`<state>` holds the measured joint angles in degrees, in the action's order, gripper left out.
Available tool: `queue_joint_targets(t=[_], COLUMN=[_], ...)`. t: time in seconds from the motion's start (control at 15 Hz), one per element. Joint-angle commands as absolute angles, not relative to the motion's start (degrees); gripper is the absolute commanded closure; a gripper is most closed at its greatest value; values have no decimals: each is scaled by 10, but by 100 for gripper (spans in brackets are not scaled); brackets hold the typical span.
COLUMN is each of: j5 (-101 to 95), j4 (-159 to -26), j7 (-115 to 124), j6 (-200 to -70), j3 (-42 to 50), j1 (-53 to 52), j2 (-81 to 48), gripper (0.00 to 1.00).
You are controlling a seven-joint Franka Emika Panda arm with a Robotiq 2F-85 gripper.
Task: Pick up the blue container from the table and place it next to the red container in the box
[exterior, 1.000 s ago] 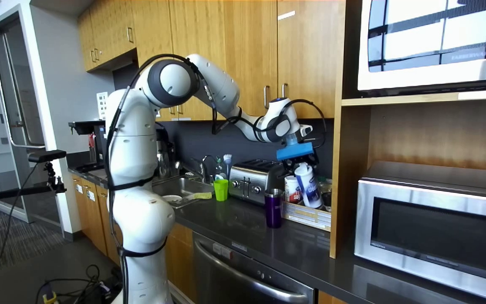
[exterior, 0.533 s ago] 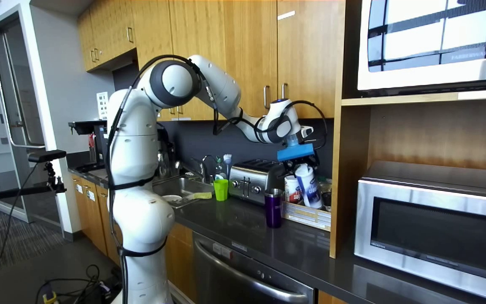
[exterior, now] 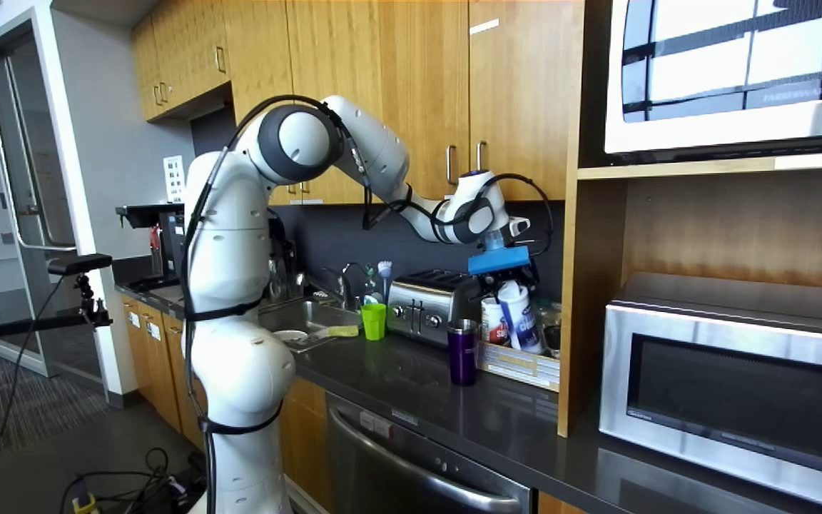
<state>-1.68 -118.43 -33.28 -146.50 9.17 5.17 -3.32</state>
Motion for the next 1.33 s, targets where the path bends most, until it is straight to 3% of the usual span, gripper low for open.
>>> queue_joint_targets(t=[0.0,1.27], j5=[-16,-37], j4=[-1161,-1111], j7=[-323,-268], j6=[-1445,-1383], j3=[79,74], j1=[62,64], j2=[-38,-73], gripper=[39,39])
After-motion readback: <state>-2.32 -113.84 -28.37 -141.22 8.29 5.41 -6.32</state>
